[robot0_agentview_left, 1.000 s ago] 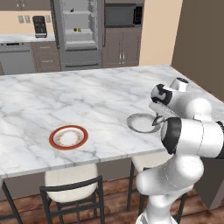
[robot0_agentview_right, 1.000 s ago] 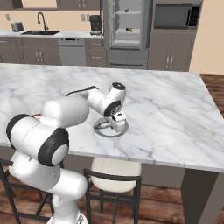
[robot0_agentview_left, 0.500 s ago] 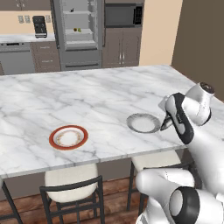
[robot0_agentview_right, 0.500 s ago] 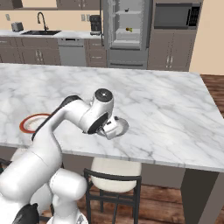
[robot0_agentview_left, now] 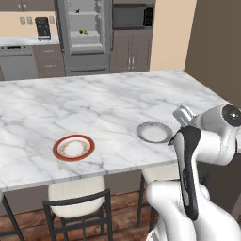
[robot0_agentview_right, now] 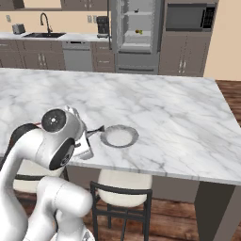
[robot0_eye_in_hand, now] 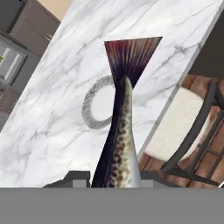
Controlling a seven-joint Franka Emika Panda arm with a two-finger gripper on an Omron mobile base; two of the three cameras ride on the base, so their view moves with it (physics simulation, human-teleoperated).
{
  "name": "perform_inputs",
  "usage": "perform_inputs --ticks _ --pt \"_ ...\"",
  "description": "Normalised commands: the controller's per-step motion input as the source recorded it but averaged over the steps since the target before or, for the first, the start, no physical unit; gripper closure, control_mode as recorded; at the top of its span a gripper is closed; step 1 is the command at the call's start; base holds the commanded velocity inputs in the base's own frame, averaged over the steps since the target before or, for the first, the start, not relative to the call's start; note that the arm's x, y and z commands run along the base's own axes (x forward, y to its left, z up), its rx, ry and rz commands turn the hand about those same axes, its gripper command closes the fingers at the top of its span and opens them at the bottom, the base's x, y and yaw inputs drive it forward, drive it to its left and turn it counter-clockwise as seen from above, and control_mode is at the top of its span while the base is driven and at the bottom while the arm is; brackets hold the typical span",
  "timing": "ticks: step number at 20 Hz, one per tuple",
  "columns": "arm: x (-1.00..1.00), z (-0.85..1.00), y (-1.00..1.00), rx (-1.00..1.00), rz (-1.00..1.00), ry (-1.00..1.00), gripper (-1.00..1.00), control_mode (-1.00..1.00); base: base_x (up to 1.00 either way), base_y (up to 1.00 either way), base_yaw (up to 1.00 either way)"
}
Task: Transport the fish and broccoli to the fridge. Place the fish on the rack containing meat and place the broccoli on the rack containing the vegetable, ensuring meats and vegetables are on different racks.
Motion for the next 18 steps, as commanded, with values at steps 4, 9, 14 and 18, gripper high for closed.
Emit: perform_inputs --ticks 4,9,14,18 --pt "-0.75 0.7 0.13 0.0 -0.13 -0.12 1.0 1.0 -0.25 0.0 -0.03" --pt "0.0 0.0 0.0 0.0 0.0 0.0 1.0 1.0 -0.97 -0.33 -0.13" --pt "0.0 0.0 0.0 0.0 0.0 0.0 1.0 1.0 -0.29 -1.0 -0.03" --pt "0.0 0.0 0.0 0.0 0.0 0.0 1.0 1.0 0.0 -1.0 0.0"
